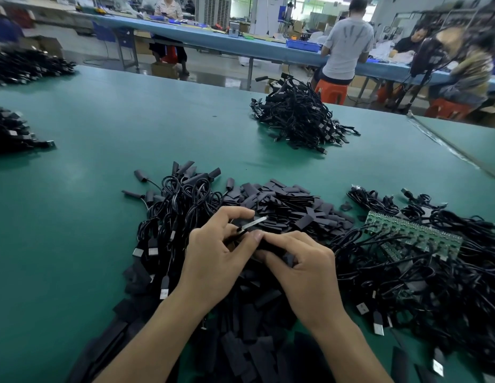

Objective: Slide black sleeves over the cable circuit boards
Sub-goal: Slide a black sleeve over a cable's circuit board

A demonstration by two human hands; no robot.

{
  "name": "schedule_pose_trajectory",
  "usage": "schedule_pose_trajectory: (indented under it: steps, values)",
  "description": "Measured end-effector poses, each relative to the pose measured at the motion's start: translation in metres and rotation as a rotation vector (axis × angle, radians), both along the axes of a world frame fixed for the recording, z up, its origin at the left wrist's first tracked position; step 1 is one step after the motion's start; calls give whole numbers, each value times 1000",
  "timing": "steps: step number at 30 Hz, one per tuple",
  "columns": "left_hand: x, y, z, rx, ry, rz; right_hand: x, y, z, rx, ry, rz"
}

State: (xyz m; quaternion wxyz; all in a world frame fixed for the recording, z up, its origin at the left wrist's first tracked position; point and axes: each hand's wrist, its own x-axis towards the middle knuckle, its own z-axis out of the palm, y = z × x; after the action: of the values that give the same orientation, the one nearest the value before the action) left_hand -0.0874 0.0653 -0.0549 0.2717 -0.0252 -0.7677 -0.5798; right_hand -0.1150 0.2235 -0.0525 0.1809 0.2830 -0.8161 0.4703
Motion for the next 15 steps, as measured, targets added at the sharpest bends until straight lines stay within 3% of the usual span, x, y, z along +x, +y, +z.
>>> schedule_pose_trajectory:
  steps: [15]
  values:
    - [-1,-1,2,28,-34,2,-4,4,1,14,39,-32]
